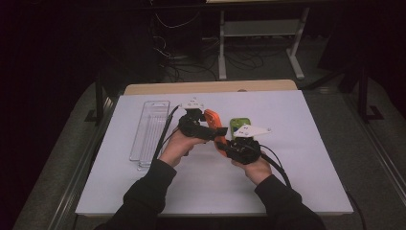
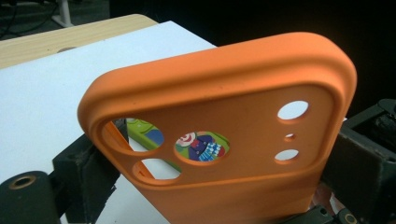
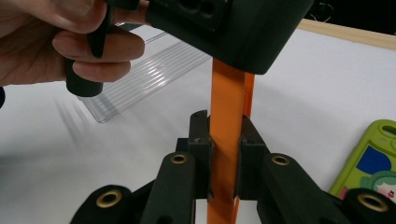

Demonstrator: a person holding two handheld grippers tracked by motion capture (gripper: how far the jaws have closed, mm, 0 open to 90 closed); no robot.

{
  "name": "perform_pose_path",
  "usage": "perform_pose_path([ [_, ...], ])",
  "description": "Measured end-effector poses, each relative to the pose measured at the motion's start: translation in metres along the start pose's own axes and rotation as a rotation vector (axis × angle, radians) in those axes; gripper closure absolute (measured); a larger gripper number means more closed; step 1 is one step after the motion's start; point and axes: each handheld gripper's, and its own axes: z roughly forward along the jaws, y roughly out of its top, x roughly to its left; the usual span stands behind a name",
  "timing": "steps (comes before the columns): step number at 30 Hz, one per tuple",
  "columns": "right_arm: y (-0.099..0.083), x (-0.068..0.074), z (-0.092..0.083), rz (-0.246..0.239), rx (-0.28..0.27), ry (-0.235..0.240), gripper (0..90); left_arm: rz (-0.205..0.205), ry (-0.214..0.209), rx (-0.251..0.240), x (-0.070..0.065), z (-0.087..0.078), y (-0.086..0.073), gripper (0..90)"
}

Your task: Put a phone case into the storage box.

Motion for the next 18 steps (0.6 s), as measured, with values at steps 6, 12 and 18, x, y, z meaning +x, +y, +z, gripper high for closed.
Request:
perform_pose_path([
  [6, 0.0, 0.0001, -0.0002, -0.006, 0.004, -0.002, 78.4, 0.006, 0.001, -0.013, -0.001, -0.0008, 0.0001, 10.5],
  [12, -0.0004, 0.0012, 0.0002, -0.01, 0.012, -0.003, 78.3, 0.009, -0.016, -0.008, 0.0004, -0.0017, 0.0003, 12.3],
  [18, -0.0002, 0.0009, 0.0008, -0.03, 0.019, -0.005, 62.7, 0.021, 0.006, -0.008, -0.001, -0.0049, 0.0022, 13.6],
])
